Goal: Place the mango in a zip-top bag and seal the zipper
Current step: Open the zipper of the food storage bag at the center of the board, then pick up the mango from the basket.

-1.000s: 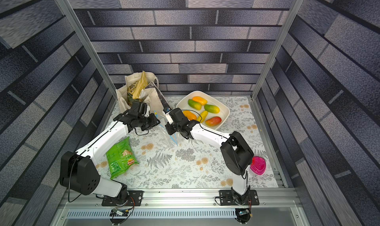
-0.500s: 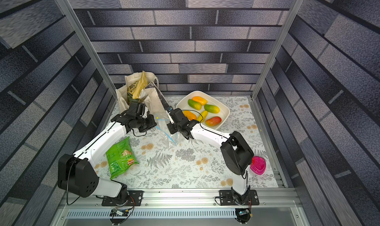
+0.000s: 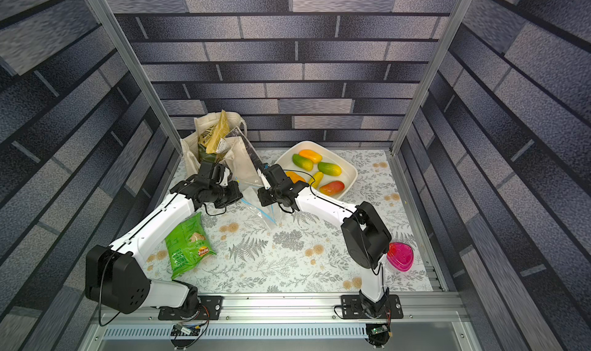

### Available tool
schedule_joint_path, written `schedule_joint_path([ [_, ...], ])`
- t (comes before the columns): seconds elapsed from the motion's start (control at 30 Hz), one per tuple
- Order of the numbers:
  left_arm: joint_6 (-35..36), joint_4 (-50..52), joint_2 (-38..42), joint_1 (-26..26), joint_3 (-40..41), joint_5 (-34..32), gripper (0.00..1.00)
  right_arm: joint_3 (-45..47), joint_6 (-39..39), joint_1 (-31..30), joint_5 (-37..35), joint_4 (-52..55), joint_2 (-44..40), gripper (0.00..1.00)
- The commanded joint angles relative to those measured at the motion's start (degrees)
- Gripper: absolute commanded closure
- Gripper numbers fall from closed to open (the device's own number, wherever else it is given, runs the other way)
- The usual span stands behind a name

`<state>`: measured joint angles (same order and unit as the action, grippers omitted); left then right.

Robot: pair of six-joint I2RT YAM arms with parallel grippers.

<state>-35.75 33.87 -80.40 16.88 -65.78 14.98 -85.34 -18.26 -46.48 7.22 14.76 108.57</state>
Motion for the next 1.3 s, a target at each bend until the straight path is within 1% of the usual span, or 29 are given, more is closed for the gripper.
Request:
schedule_joint_path([
  [0.0,0.0,0.23,-1.8,0.98,-0.92,-0.78,1.0,-3.26,-1.46,0.37,9.39,0.31,1.22,0.57],
  [0.13,-0.2,0.58,-2.48,1.09,-1.75,-1.76,1.0,-4.13,0.57,0.35,11.32,3.33,-0.13,0.45],
  [0.23,-0.11,0.77,-2.63,0.87,-2.06,-2.63,1.0,-3.14,2.4,0.42,12.68,5.12,-2.97,0.38],
  [0.33,0.06,0.93,-2.96,0.92,-2.55,-2.77,1.0,-0.86,3.81,0.46,14.02,6.47,-7.03,0.3],
  [0.43,0.15,1.09,-3.49,0.79,-3.11,-2.78,1.0,2.17,4.63,0.9,13.52,8.02,-11.98,0.24],
  [0.5,0.15,1.13,-3.92,0.85,-3.56,-2.68,1.0,4.98,4.6,1.84,11.66,8.61,-15.91,0.2],
  [0.6,0.24,1.02,-4.48,0.82,-4.18,-2.5,1.0,7.92,5.29,3.98,7.83,10.12,-20.42,0.18],
  [0.67,0.33,1.2,-4.74,0.86,-4.57,-2.57,1.0,8.17,4.71,6.31,3.25,12.55,-21.89,0.17],
  [0.7,0.35,1.16,-4.75,0.85,-4.7,-2.55,1.0,8.17,3.48,7.87,1.36,13.33,-22.24,0.17],
  [0.73,0.33,1.11,-4.85,0.86,-4.84,-2.5,1.0,7.86,1.6,9.57,-2.02,14.13,-22.22,0.15],
  [0.8,0.42,1.04,-5.11,0.87,-4.95,-2.62,1.0,6.29,-0.99,11.41,-10.62,16.04,-20.49,0.11],
  [0.87,0.33,0.89,-5.2,0.83,-5.06,-2.83,1.0,2.01,-3.41,12.5,-19.54,20.56,-15.37,0.04],
  [0.93,0.25,0.67,-5.29,0.84,-5.0,-2.85,1.0,-3.37,-5.16,14.49,-23.01,24.11,-9.25,0.04],
  [1.07,0.13,0.19,-5.33,0.91,-5.13,-2.68,1.0,-11.75,-8.77,19.36,-20.41,25.84,1.22,0.06],
  [1.13,0.06,0.05,-5.37,0.91,-5.07,-2.62,1.0,-16.6,-8.99,20.16,-22.22,27.58,5.78,0.07],
  [1.17,0.06,-0.1,-5.47,0.96,-5.08,-2.52,1.0,-20.62,-8.88,20.37,-23.67,30.26,9.87,0.08],
  [1.27,-0.16,-0.69,-5.72,1.09,-4.96,-2.03,1.0,-31.07,-9.37,21.61,-24.07,36.34,18.86,0.12],
])
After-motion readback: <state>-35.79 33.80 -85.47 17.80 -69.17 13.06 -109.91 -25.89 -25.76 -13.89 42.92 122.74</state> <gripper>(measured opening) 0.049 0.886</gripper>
